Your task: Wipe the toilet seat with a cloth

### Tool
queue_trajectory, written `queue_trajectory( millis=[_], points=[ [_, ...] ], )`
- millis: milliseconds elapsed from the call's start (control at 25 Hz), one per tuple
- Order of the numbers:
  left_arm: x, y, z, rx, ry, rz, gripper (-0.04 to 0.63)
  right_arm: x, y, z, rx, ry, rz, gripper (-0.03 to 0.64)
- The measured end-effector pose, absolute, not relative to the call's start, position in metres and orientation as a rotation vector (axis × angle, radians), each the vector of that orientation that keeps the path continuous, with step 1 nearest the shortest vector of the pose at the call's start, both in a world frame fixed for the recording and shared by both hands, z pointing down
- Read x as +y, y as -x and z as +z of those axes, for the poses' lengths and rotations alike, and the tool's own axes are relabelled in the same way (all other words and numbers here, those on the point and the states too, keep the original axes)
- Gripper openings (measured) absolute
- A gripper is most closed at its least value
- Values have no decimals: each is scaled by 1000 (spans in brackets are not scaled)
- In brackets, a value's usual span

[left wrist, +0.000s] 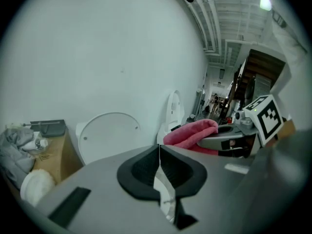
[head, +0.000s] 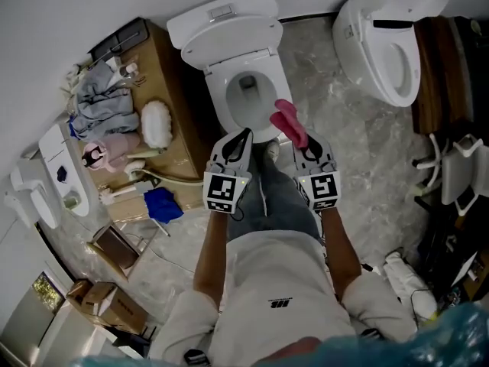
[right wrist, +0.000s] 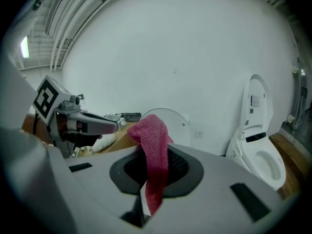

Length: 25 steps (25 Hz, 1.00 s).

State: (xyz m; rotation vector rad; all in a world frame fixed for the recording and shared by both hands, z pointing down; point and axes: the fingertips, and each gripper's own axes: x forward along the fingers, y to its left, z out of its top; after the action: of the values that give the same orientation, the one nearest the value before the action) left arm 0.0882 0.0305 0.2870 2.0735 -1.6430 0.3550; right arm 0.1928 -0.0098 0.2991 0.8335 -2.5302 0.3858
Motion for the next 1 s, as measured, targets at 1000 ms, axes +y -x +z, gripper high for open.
queue_trajectory(
  millis=[1000],
  points=[
    [19, -84, 500, -1352, -2011, 402, 14, -36, -212, 544, -2189, -932, 384, 23]
  ],
)
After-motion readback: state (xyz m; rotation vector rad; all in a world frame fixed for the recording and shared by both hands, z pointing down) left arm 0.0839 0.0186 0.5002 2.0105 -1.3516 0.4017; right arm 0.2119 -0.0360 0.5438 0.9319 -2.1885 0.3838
